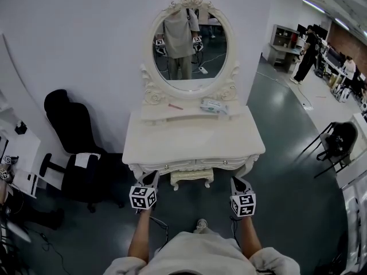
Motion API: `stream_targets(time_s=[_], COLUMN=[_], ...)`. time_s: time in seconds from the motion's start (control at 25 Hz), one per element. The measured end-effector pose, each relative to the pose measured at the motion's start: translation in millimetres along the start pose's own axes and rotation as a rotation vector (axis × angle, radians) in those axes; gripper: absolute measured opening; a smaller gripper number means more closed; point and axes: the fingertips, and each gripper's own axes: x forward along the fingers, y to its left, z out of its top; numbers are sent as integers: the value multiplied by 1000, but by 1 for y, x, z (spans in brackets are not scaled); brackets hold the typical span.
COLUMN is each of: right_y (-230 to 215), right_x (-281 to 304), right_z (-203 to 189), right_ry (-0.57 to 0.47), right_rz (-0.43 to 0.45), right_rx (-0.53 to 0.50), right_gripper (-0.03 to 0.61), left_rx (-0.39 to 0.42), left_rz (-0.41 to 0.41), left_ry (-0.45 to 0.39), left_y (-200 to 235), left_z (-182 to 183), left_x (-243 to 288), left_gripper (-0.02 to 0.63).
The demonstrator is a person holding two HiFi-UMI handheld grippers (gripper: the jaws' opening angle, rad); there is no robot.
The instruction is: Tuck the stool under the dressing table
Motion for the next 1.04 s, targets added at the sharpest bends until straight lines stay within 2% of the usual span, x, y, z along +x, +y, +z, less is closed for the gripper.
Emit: stream_targets(time_s=[0.6, 1.04], right_y=[1, 2], right_x=[-6, -12], right_z=[18, 12], right_ry=[-23, -17], right_rz=[-1, 3], right_rx=[-2, 1], right_gripper=[0, 0], left_rx=[-10, 0], left_rz=[-7, -18], left_ry=[5, 17], left_y=[-3, -9], left_z=[-5, -7], left_x=[-10, -13], left_gripper=[14, 14])
